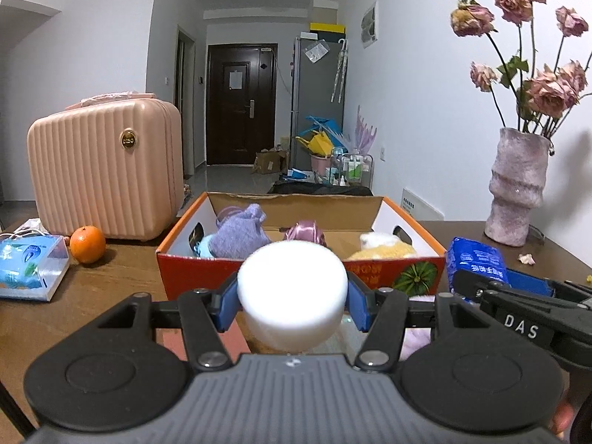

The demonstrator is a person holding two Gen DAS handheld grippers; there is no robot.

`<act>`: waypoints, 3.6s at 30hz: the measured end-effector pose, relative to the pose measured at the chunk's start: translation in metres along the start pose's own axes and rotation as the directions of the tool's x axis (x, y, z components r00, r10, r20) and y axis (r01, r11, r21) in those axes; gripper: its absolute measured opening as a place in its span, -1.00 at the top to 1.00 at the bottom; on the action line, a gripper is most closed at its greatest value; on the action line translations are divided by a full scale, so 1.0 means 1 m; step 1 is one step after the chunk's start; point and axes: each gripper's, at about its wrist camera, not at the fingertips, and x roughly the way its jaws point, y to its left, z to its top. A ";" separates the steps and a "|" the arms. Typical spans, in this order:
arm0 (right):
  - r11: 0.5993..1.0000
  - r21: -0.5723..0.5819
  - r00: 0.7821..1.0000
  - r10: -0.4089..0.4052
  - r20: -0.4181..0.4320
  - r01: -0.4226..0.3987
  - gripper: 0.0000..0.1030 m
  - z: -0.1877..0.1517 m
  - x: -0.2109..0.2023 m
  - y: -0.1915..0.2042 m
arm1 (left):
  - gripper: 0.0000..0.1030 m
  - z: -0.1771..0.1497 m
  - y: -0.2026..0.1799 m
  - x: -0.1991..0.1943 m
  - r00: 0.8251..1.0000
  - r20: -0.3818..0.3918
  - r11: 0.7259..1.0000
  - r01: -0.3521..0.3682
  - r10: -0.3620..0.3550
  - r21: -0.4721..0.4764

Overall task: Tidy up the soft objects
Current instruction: 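Lift and carry the white sponge and handkerchief pack over the cardboard box, then lower the sponge and pack into the box and open both grippers, then withdraw both tools from the box toward the remaining items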

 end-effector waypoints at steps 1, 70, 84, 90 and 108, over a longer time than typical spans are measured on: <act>1.000 0.000 1.000 0.003 0.003 -0.003 -0.05 0.001 0.004 0.002 | -0.15 0.001 0.001 0.002 1.000 0.004 1.000 -0.003 0.003 -0.002; 0.994 -0.095 0.999 -0.044 0.008 0.044 -1.00 0.047 0.138 0.037 | -1.00 0.062 0.044 0.130 0.988 0.032 0.986 -0.150 0.152 -0.071; 0.991 -0.120 0.998 -0.059 0.036 0.063 -1.00 0.035 0.109 0.039 | -1.00 0.050 0.049 0.112 0.985 0.016 0.983 -0.168 0.170 -0.078; 0.990 -0.126 0.998 -0.055 0.040 0.060 -1.00 0.024 0.085 0.041 | -1.00 0.044 0.049 0.090 0.985 0.031 0.983 -0.168 0.170 -0.069; 0.987 -0.148 0.998 -0.054 0.029 0.057 -1.00 -0.003 0.018 0.050 | -1.00 0.009 0.053 0.034 0.984 -0.007 0.984 -0.178 0.177 -0.028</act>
